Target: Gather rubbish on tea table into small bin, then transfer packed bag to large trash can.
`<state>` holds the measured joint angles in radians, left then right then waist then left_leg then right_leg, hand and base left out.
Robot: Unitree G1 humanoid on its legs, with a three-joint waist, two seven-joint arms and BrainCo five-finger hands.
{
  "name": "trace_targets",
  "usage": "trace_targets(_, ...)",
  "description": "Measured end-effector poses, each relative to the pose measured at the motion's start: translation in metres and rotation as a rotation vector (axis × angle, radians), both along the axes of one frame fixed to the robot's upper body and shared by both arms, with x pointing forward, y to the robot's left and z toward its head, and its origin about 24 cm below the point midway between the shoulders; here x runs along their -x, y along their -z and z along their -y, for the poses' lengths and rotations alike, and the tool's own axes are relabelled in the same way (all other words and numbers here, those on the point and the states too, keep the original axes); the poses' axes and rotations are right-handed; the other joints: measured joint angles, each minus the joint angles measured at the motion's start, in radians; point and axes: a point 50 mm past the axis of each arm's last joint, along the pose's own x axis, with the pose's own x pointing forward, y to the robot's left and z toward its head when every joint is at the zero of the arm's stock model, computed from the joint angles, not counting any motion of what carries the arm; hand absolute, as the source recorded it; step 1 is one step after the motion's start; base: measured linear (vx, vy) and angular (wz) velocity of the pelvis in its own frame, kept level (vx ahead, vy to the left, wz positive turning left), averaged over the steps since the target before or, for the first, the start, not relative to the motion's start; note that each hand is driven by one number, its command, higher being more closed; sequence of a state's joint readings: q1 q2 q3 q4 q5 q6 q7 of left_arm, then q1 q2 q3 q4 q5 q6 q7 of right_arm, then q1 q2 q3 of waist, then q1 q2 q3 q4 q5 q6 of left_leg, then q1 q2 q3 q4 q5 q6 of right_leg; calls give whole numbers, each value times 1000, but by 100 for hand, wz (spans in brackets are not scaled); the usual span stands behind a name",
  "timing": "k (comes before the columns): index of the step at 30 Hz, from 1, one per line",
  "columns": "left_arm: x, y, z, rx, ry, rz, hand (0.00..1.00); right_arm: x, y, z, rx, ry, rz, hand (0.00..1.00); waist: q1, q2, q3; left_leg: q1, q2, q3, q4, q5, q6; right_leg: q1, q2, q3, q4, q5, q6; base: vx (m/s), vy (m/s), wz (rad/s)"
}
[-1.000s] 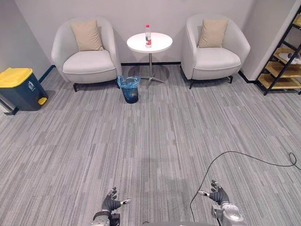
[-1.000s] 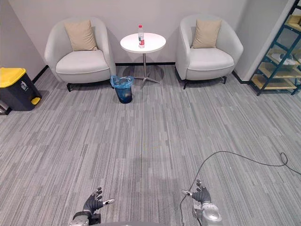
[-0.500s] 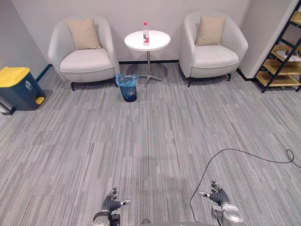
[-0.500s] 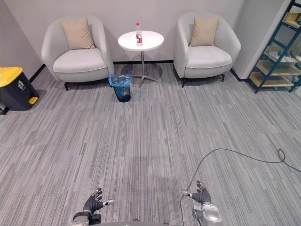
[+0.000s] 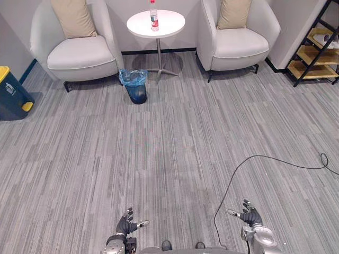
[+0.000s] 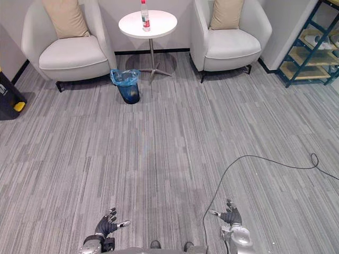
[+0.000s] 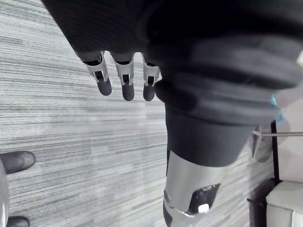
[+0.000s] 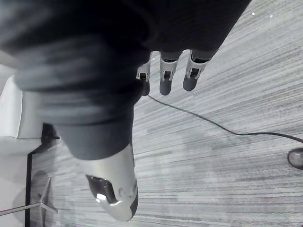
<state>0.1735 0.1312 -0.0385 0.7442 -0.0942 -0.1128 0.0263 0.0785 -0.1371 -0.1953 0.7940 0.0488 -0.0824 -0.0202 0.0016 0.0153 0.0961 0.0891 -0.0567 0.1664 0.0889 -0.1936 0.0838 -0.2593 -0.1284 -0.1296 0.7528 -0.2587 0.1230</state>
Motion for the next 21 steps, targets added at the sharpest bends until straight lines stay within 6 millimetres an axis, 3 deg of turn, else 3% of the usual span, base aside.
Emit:
trace_targets(2, -4, -2, 0, 2, 0, 13, 0, -5, -2, 0, 1, -5, 11, 0, -19, 12, 19, 38, 7, -29, -6, -16, -3, -53, -17, -54, 14, -42, -19, 256, -14, 34)
trace_targets(3, -5, -2, 1, 3, 1, 16, 0, -7, -3, 0, 3, -7, 16, 0, -24, 12, 22, 48, 16, -33, -9, -19, -7, -66, -14, -66, -9, -43, -23, 278, -44, 27)
trace_targets(4, -9, -3, 2, 6, 3, 25, 0, -11, -6, 2, 12, -16, 28, 0, -30, 29, 39, 69, 41, -42, -18, -26, -17, -93, 0, -104, -87, -39, -29, 299, -68, 27)
trace_targets(6, -15, -5, 1, 1, 8, 41, 0, -16, -8, 5, 21, -18, 41, 0, -40, 38, 54, 86, 69, -55, -20, -35, -42, -113, 33, -117, -292, 35, -39, 338, -97, 33)
trace_targets(7, -16, -6, 0, -5, 11, 43, 0, -14, -9, 6, 25, -16, 42, 0, -42, 27, 58, 105, 70, -62, -20, -51, -69, -118, 38, -107, -376, 106, -60, 442, -177, 41)
trace_targets(8, -16, -6, -4, -14, 9, 43, 0, -8, -6, 6, 24, -14, 28, 0, -44, -2, 52, 139, 67, -81, -18, -76, -107, -121, 38, -83, -387, 214, -116, 562, -260, 47)
trace_targets(10, -15, -4, 1, -1, 4, 34, 0, -5, -7, 9, 32, -9, 22, 0, -48, 19, 35, 128, 113, -89, 34, -84, -123, -118, 57, -111, -350, 194, -173, 473, -270, 27)
trace_targets(12, -18, -4, 7, 17, 3, 41, 0, -11, -10, 8, 20, -1, 49, 0, -44, 31, 40, -13, 165, -83, 355, -69, -169, -57, 102, -126, -404, 164, -199, 661, -374, 2)
trace_targets(13, -15, -3, 12, 36, -1, 36, 0, -6, -7, 5, -1, 8, 40, 0, -36, 37, 63, -160, 261, -79, 851, 4, -187, 192, 171, -129, -562, 154, -224, 846, -378, -18)
trace_targets(14, -14, -2, 13, 39, -1, 34, 0, -7, -8, 5, -6, 13, 56, 0, -31, 29, 64, -208, 270, -68, 937, -7, -171, 261, 177, -111, -608, 152, -226, 778, -293, -39)
trace_targets(18, -24, -7, 19, 53, 3, 70, 0, -16, -15, 6, -6, 56, 110, 0, -2, 30, 84, -379, 274, -29, 836, -43, -133, 358, 159, -50, -683, 146, -216, 388, 13, -45)
trace_targets(20, -31, -10, 22, 58, 12, 87, 0, -11, -13, 6, -21, 92, 106, 0, 1, 10, 103, -408, 192, -35, 570, -39, -140, 411, 100, -43, -695, 120, -178, 336, 187, -6)
trace_targets(21, -33, -12, 26, 69, 13, 102, 0, -10, -13, 9, -14, 98, 105, 0, 6, 19, 99, -409, 155, -63, 352, 9, -171, 424, 85, -33, -696, 95, -153, 313, 215, -14)
